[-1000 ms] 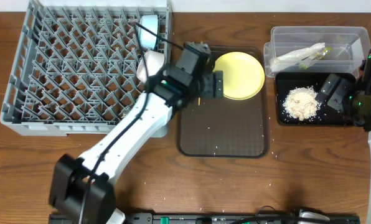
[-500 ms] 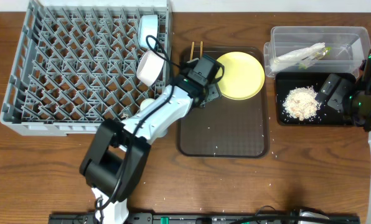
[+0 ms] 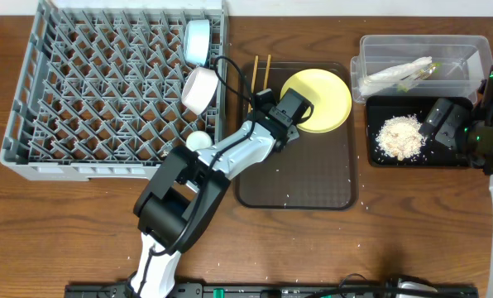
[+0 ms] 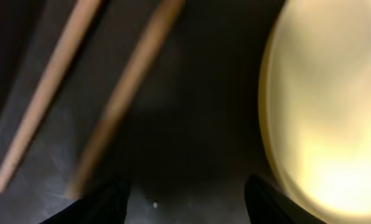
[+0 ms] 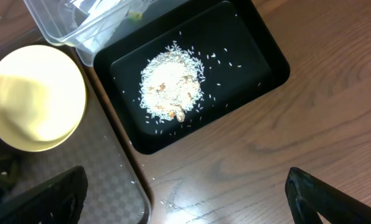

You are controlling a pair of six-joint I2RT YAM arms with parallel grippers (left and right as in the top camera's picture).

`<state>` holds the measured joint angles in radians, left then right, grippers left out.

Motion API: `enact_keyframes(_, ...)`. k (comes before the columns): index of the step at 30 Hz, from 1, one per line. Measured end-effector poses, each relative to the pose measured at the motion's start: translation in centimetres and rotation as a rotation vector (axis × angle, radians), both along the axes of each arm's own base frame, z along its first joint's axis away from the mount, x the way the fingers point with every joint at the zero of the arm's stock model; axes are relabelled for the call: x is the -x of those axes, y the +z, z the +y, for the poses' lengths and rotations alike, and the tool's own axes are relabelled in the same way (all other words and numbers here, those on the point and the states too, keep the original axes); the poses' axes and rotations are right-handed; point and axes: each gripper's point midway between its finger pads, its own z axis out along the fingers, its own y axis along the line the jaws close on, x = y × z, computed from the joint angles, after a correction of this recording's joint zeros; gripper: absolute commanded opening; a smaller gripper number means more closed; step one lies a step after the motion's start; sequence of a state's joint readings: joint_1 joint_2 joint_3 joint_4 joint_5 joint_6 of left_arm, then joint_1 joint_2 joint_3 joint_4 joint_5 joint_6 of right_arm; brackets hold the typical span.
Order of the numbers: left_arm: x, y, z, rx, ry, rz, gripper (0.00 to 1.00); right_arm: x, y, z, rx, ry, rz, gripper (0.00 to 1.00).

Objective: Sort waste into correct bins and load items into the dishwasher

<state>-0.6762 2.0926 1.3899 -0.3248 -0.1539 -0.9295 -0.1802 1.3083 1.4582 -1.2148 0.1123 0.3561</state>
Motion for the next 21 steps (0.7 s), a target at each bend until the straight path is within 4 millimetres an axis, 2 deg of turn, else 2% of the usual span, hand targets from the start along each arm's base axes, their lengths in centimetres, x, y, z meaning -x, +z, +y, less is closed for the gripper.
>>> enact_keyframes(7,0.1,0.4,-0.2,-0.033,-0.045,-0.002,0.62,0.0,0.0,0.0,0.000,0.000,0.000,0.99)
enact_keyframes(14,0.5,3.8,-3.5,-0.082,-0.139,-0.063,0.63,0.0,0.0,0.0,0.000,0.000,0.000,0.99)
enact_keyframes(16,0.5,4.4,-4.2,-0.100,-0.147,-0.096,0.66,0.0,0.0,0.0,0.000,0.000,0.000,0.99)
enact_keyframes(21,-0.1,5.2,-5.3,-0.127,-0.144,-0.185,0.66,0.0,0.0,0.0,0.000,0.000,0.000,0.99)
